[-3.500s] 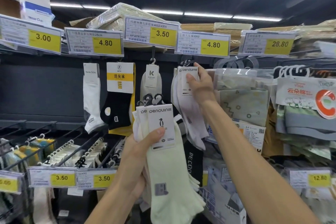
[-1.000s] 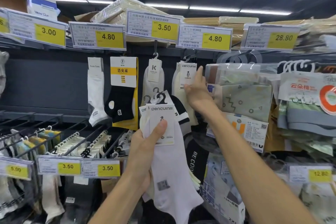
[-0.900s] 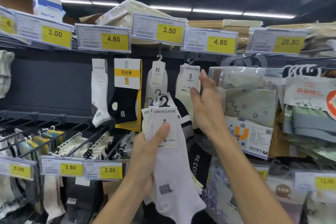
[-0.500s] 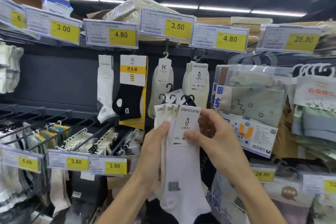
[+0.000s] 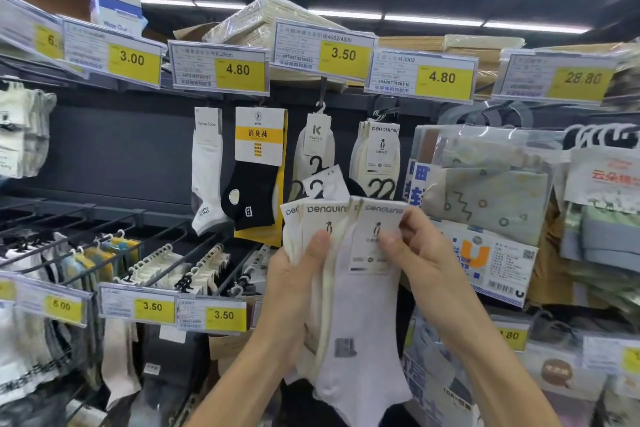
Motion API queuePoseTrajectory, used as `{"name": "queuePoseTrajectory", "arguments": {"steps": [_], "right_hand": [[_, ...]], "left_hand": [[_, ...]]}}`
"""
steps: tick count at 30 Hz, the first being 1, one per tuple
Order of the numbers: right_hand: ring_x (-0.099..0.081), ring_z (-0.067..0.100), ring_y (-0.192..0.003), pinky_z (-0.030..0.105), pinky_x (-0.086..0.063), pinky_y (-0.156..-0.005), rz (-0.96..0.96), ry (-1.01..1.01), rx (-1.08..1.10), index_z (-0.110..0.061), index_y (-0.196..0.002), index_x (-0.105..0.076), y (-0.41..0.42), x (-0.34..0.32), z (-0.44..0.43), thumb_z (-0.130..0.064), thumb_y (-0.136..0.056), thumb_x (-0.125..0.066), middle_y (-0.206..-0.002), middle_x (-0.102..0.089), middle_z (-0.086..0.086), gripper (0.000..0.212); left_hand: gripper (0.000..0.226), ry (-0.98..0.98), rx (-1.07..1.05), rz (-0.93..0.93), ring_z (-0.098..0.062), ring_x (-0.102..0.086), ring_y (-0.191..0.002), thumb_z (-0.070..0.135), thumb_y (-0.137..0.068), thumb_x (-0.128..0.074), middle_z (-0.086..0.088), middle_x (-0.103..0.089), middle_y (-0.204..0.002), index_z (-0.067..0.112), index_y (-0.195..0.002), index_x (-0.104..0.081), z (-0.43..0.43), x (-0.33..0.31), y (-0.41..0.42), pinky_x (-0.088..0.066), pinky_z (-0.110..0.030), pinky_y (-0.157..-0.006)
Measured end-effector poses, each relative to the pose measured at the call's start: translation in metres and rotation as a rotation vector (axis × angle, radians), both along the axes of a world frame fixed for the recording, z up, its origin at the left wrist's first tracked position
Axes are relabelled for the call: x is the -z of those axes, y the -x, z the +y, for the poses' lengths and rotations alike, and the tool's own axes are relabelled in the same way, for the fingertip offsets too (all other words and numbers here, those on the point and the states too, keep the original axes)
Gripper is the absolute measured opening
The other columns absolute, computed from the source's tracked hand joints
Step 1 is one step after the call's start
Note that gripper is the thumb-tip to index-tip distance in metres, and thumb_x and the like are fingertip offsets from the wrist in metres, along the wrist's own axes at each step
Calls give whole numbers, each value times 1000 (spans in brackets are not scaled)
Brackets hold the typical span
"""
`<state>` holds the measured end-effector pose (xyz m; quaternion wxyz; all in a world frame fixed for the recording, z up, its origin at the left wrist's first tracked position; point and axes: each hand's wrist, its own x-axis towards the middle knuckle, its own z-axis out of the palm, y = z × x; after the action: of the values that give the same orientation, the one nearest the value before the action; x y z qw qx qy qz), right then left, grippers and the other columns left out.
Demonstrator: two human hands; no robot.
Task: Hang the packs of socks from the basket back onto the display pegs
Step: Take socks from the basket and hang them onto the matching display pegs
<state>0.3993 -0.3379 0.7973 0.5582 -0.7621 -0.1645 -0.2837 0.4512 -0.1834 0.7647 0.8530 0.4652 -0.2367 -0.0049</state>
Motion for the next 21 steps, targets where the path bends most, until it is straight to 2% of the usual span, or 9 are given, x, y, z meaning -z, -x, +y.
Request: {"name": "queuePoseTrajectory", "arguments": {"steps": [3,5,7,11,12,14,17,19,21], "right_hand": [[-70,10,-97,33,-55,-80,-91,-129,124,-28,-112,-59,-9,-8,-4,-21,-101,-51,-105,-74,-8,15],[-68,9,-98,30,-54,-81,-167,-179,253,-28,-112,-60,-21,-21,-11,-17,-101,-49,-103,-72,-10,19],[-66,2,-96,19,-52,-78,-199,-166,346,-27,-119,-58,-36,-36,-18,-17,-102,-47,-102,-69,-15,23],[-62,-13,-86,5,-47,-65,-178,-104,398,-25,-127,-57,-68,-61,-29,-7,-101,-42,-106,-66,-18,35],[-62,-14,-85,3,-45,-64,-178,-89,400,-22,-128,-56,-76,-66,-31,-6,-101,-41,-107,-66,-16,35],[-64,-4,-93,4,-46,-65,-179,-51,421,-17,-135,-51,-87,-73,-33,-7,-102,-40,-114,-67,-6,36],[-63,18,-107,21,-48,-78,-175,15,450,-17,-144,-42,-102,-79,-34,-10,-99,-39,-128,-63,5,46],[-54,19,-124,30,-43,-95,-125,65,522,-24,-152,-33,-109,-80,-32,-16,-98,-39,-143,-54,1,54],[-43,18,-137,36,-34,-114,-94,53,498,-25,-154,-27,-115,-80,-30,-14,-99,-39,-153,-43,-2,57]], "left_hand": [[52,7,-28,64,-31,-75,-98,47,-72,-73,-13,-77,-108,13,-112,-72,2,1,-2,-61,-40,-78],[44,17,-7,72,-29,-76,-96,46,-73,-72,-12,-78,-106,16,-105,-77,3,2,-3,-62,-36,-73],[38,28,21,73,-28,-76,-94,43,-75,-71,-13,-78,-104,17,-102,-78,4,2,-2,-62,-31,-67],[49,47,26,94,-28,-76,-92,44,-70,-73,-13,-78,-105,15,-108,-75,3,2,-1,-61,-30,-64],[52,44,21,99,-28,-76,-92,46,-68,-74,-13,-78,-105,14,-110,-74,3,2,-1,-61,-30,-64],[52,26,13,100,-28,-77,-91,47,-66,-75,-13,-78,-103,14,-106,-76,4,2,-2,-61,-30,-64],[40,0,32,81,-27,-77,-90,47,-71,-73,-13,-78,-103,19,-98,-79,5,1,-1,-61,-31,-65],[41,-11,32,86,-28,-76,-93,47,-71,-73,-12,-78,-105,19,-101,-79,5,0,-1,-61,-32,-67],[44,-19,28,90,-27,-76,-94,49,-69,-74,-11,-78,-105,20,-103,-79,5,0,-1,-61,-32,-68]]}}
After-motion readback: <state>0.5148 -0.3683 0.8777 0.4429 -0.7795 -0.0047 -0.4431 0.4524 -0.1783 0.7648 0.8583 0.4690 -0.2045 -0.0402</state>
